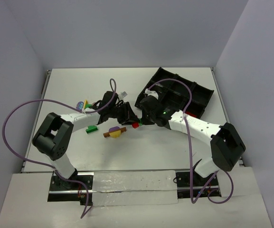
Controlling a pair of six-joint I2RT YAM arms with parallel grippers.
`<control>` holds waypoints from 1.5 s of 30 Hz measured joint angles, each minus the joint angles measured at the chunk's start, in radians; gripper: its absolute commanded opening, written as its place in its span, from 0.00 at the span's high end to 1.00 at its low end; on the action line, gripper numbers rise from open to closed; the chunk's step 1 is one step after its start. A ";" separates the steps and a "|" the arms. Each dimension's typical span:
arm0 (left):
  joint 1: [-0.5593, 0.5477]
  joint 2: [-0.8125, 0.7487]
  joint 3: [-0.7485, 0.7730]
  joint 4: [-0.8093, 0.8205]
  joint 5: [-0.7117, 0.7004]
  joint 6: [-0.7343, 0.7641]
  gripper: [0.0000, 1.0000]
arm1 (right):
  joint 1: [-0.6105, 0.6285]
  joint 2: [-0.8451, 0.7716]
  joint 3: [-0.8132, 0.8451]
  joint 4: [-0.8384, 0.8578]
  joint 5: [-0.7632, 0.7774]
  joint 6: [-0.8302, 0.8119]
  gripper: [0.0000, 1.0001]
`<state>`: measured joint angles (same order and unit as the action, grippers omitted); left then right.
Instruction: Sort the legos into containers by color
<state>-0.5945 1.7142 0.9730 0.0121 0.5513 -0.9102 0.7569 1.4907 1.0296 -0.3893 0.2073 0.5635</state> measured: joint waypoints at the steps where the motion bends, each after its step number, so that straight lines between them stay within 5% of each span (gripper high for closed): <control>1: 0.000 0.000 0.000 0.000 0.000 0.000 1.00 | 0.000 -0.001 0.000 0.000 0.001 0.000 1.00; 20: 0.088 -0.171 -0.127 0.031 0.005 -0.023 1.00 | -0.061 0.006 0.015 0.021 0.015 -0.019 1.00; 33: 0.104 -0.242 -0.102 -0.116 -0.135 0.057 1.00 | -0.242 0.114 0.243 0.002 0.058 -0.072 0.98; 36: 0.104 -0.246 -0.091 -0.122 -0.135 0.062 1.00 | -0.262 0.196 0.325 0.005 0.075 -0.093 0.83; 38: 0.104 -0.246 -0.088 -0.121 -0.132 0.065 1.00 | -0.264 0.253 0.369 0.001 0.084 -0.106 0.56; 40: 0.104 -0.246 -0.088 -0.121 -0.128 0.066 1.00 | -0.264 0.315 0.414 -0.004 0.093 -0.117 0.40; 45: 0.104 -0.246 -0.088 -0.121 -0.108 0.077 1.00 | -0.264 0.398 0.471 -0.033 0.090 -0.136 0.35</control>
<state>-0.4900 1.4681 0.8852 -0.1089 0.4434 -0.8328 0.4931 1.8887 1.5008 -0.4228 0.2973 0.4276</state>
